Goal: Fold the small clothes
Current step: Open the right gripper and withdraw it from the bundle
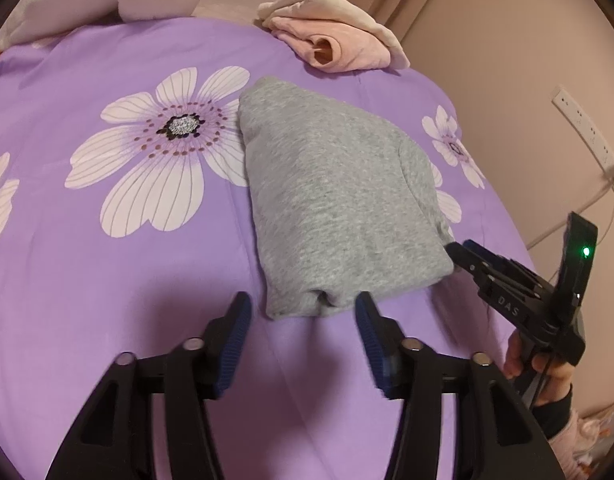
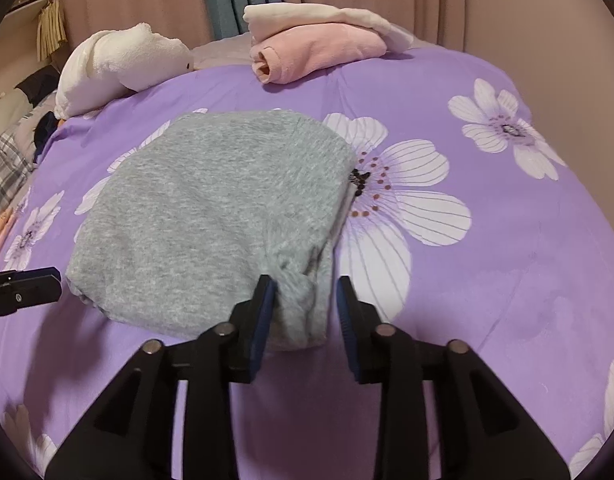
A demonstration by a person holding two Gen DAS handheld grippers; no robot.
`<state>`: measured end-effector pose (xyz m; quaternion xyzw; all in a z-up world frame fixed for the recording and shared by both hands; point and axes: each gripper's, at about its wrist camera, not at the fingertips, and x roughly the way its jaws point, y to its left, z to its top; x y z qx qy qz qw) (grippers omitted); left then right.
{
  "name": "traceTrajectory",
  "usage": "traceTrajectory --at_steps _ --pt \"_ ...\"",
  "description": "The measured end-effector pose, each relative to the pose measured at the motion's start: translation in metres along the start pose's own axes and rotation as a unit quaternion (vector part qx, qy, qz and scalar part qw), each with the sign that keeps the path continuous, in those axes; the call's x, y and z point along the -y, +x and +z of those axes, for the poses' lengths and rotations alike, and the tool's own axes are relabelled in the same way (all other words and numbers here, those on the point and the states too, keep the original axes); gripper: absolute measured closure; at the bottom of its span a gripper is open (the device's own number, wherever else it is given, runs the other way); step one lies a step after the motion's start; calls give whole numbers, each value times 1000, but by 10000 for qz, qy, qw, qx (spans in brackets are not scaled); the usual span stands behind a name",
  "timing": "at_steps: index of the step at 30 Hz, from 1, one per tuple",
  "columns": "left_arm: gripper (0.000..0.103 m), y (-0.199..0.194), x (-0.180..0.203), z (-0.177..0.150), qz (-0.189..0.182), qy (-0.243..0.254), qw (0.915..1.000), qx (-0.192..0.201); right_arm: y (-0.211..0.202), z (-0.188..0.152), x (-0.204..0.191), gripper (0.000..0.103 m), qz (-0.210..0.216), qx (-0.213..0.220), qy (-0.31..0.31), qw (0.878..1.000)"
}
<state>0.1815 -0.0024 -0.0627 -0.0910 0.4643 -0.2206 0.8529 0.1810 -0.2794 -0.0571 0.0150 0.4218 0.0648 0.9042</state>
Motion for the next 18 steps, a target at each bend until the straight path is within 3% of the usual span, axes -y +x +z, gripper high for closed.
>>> traceTrajectory --at_steps 9,10,12,14,18 --pt "45 -4 -7 -4 -48 -188 9998 -54 -17 -10 16 38 -8 -90 440 9990" --pt "42 -3 -9 -4 -67 -221 9997 -77 -17 -12 21 33 107 -142 604 9980" --pt "25 -4 -13 -4 -116 -344 9993 -103 -18 -14 27 24 318 -178 865 9956" --pt "25 -4 -17 -4 -168 -456 9987 -128 -18 -16 38 13 636 -188 1276 9896" --pt "17 0 -26 -1 -313 -716 9965 -296 -12 -21 61 5 1366 -252 2249 9644"
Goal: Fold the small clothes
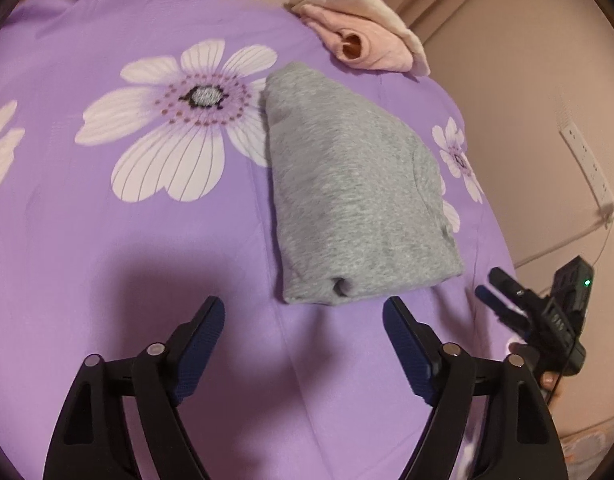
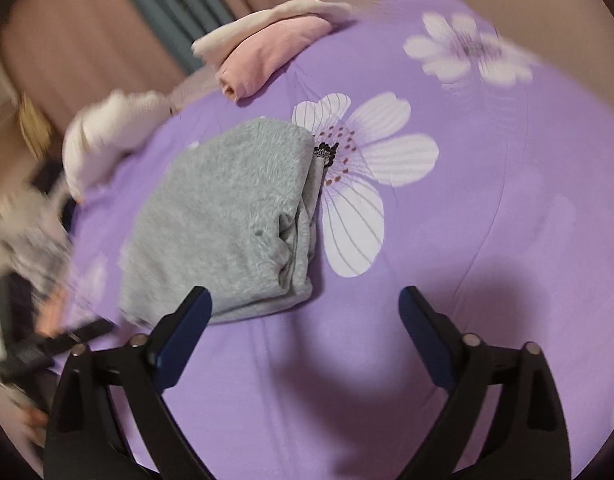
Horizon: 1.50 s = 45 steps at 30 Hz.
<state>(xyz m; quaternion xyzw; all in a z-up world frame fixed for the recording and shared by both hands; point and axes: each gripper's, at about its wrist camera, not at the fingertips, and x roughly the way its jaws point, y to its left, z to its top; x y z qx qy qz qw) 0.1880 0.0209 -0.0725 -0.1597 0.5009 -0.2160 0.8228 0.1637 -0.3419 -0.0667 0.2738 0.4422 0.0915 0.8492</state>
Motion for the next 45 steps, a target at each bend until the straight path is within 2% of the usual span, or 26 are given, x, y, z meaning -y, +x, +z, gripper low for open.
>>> traceTrajectory --at_steps 2,4,7,9,12,18,21,28,35,39,41,45 --pt "11 3 -7 3 -170 -221 9996 -100 3 4 15 2 533 -91 601 9967" --pt "9 6 -15 6 -380 -470 9980 -185 8 5 24 1 975 -229 1021 9897" --pt "9 12 -22 11 -511 -694 9961 -203 17 8 30 1 1333 -364 1387 9807" --pt "6 15 -22 15 -561 -724 9956 -221 23 11 30 0 1357 -372 1414 9799" --pt "3 23 -23 24 -903 -853 9918 -300 31 17 23 0 1334 -427 1326 9812" --pt "2 40 -21 36 -1159 -946 9880 -378 57 30 11 0 1204 -775 1127 9833" --pt "2 51 -18 37 -1439 -942 9837 -529 68 35 0 0 1283 -910 951 9830" --pt "2 64 -11 46 -1515 -812 9834 -577 97 45 -14 8 1204 -1123 846 9827" --pt "2 80 4 42 -1288 -450 9879 -731 108 52 -15 11 1214 -1032 816 9838" --pt "2 86 1 48 -1352 -585 9863 -739 112 57 -14 14 1225 -995 807 9842" --pt "2 88 -1 51 -1379 -665 9856 -714 114 58 -13 21 1234 -959 792 9845" --pt "2 90 0 54 -1332 -672 9863 -697 118 61 -10 29 1225 -878 824 9851"
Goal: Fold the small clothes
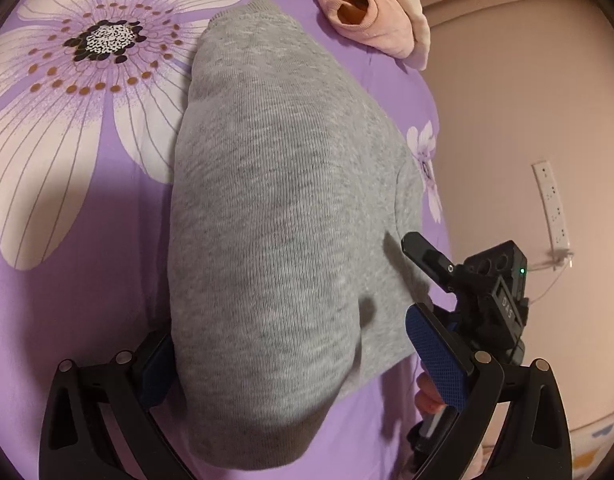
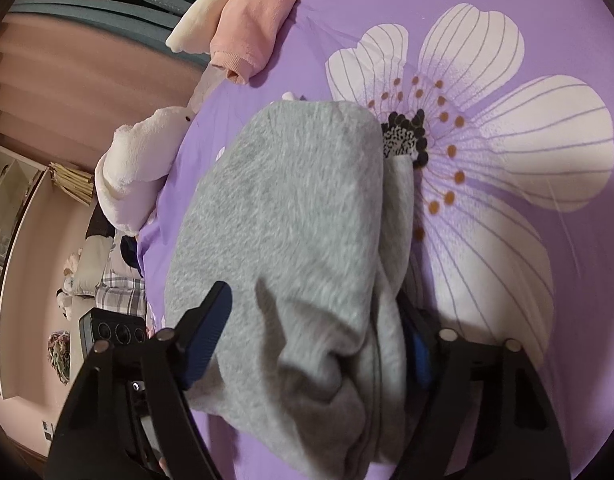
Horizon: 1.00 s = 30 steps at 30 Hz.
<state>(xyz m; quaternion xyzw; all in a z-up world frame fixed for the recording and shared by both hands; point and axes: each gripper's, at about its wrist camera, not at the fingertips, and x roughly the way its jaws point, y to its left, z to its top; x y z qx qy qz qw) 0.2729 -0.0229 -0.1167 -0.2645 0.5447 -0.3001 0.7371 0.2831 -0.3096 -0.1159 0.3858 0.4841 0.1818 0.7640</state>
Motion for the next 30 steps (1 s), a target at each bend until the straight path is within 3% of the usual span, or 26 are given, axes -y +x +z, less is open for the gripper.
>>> traceTrajectory --at_steps 7,12,14,23,30 --pt "11 5 5 2 383 -93 9992 42 -1 0 -1 54 -358 64 -146 9992" --pt "36 3 5 0 735 -27 9972 101 -5 -1 -7 65 -545 194 -283 9979" --pt "40 0 1 -1 757 -28 9970 144 -6 -4 -17 70 -631 282 -503 9963" --pt "47 -12 20 -7 1021 564 9916 561 -12 -18 -70 75 -912 701 -1699 9787" --pt "47 -42 35 -13 1272 1108 9805 1008 -16 -28 -96 75 -651 966 -2082 9711"
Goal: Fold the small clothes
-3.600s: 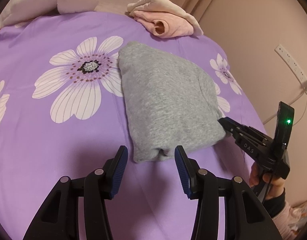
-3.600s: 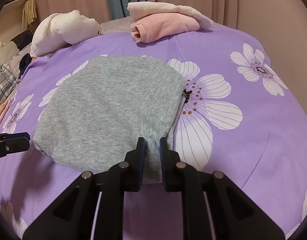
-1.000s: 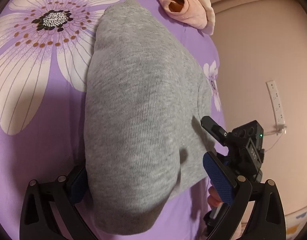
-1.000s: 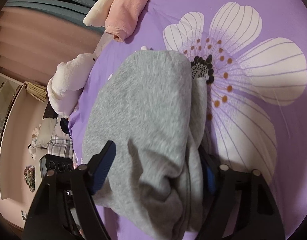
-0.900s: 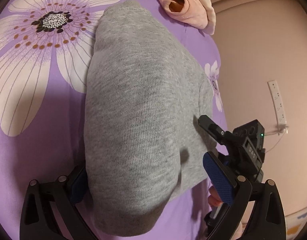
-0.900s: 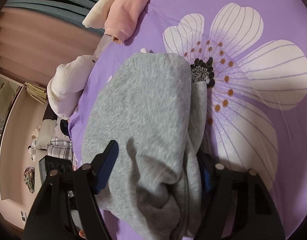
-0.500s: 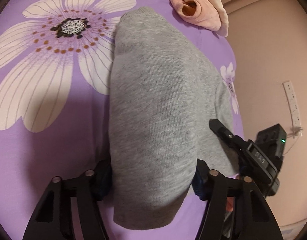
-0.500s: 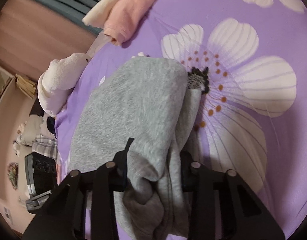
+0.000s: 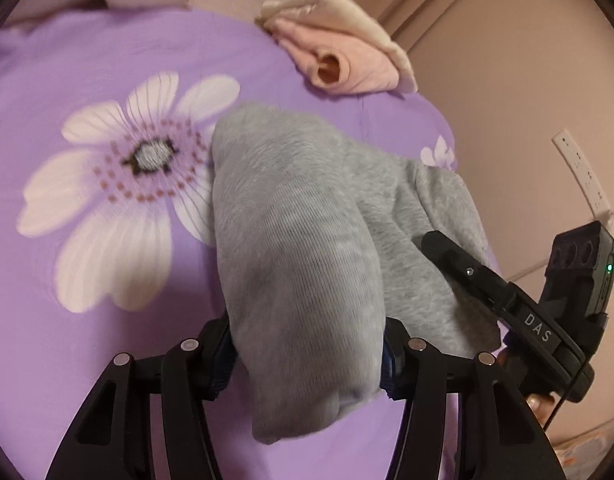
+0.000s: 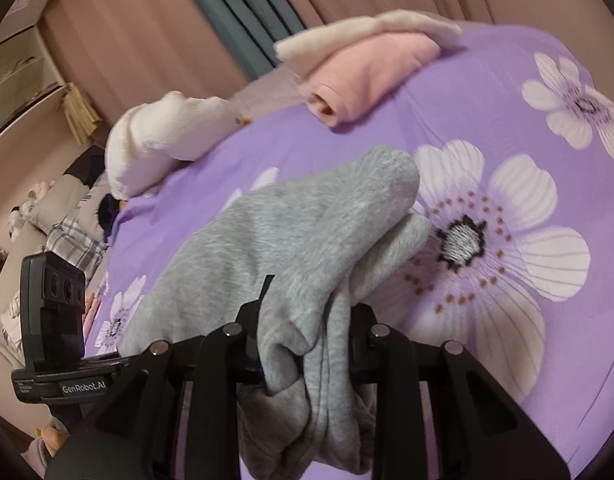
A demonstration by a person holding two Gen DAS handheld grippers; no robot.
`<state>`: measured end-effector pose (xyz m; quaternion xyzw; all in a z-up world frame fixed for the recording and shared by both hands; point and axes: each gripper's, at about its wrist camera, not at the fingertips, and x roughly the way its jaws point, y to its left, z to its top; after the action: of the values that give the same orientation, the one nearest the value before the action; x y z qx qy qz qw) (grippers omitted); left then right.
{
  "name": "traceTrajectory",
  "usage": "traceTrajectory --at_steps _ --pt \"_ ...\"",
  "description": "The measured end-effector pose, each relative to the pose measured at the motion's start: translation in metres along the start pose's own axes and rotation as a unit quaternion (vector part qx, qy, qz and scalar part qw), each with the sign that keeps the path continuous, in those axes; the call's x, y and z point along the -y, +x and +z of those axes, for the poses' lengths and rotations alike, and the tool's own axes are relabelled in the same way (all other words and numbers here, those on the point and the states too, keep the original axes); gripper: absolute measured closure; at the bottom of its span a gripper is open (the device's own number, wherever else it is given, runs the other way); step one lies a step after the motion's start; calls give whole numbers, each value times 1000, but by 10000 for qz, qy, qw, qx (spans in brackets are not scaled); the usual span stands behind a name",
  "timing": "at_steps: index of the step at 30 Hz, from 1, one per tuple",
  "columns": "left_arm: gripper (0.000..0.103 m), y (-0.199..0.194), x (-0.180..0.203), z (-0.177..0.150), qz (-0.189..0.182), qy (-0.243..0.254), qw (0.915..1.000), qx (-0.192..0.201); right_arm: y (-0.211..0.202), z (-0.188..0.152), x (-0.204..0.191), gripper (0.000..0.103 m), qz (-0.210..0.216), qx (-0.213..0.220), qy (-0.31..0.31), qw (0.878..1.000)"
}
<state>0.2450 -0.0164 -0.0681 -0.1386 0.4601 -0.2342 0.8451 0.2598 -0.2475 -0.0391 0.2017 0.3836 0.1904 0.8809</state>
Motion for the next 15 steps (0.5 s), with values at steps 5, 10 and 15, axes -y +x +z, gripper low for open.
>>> traceTrajectory --at_steps 5,10,15 --pt "47 -25 -7 -4 135 100 9997 192 -3 -1 -27 75 155 170 -266 9994" --pt "50 -50 -10 -5 312 184 9981 492 -4 -7 -61 76 308 360 -630 9969" --pt "52 -88 -15 -8 490 349 9941 897 -3 -8 -94 77 529 519 -996 9923"
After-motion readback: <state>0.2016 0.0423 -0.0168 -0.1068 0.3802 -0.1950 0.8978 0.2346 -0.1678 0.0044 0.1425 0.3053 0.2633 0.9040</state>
